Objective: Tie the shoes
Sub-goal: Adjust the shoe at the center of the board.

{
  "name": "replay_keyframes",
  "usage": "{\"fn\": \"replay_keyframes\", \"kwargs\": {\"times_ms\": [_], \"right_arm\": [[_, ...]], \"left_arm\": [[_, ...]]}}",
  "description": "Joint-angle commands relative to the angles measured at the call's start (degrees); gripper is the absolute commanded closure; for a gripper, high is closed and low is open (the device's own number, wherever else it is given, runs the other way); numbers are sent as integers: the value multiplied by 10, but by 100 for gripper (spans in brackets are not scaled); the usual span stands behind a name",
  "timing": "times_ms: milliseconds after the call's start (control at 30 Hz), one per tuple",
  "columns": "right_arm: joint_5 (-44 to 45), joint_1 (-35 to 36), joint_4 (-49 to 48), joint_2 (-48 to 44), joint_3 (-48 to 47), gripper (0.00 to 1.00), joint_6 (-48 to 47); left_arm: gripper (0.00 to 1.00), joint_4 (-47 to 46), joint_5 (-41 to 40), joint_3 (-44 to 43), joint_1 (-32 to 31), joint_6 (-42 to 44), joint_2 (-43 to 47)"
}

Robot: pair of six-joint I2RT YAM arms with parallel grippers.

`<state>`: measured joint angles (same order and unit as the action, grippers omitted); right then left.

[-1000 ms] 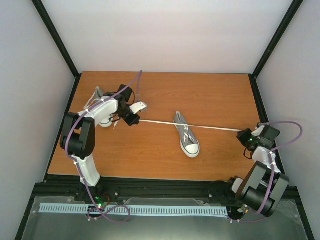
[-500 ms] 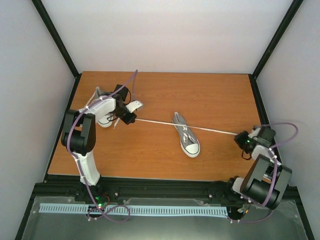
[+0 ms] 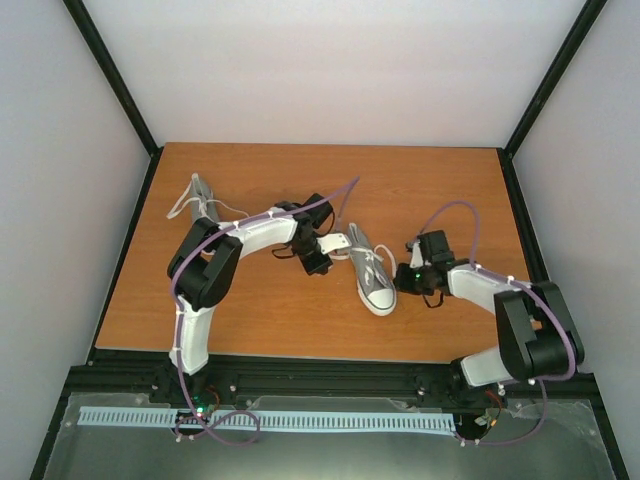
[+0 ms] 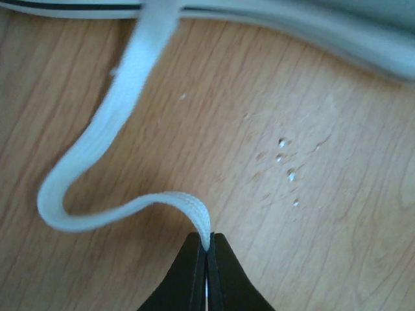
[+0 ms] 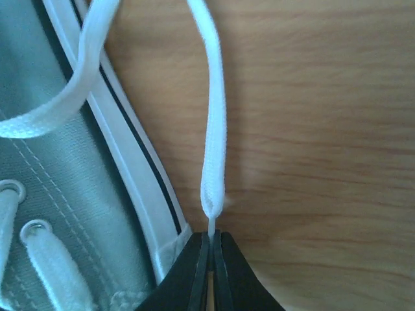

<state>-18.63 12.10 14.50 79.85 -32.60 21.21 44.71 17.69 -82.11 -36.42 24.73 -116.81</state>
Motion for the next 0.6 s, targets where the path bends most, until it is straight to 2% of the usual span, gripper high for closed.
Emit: {"fn": "replay_keyframes", "kwargs": {"times_ms": [0,167,567], "right_arm": [[-19,67,8,47,-34,97,8],[-5,113,6,74,-65,97,2],[-2,127,-7,101,-89,97,1]], "left_arm": [[99,3,21,-43,-12,-19,-15],[99,12,52,-35,-14,-26,-10],[99,19,116,14,-22,-21,13]]}}
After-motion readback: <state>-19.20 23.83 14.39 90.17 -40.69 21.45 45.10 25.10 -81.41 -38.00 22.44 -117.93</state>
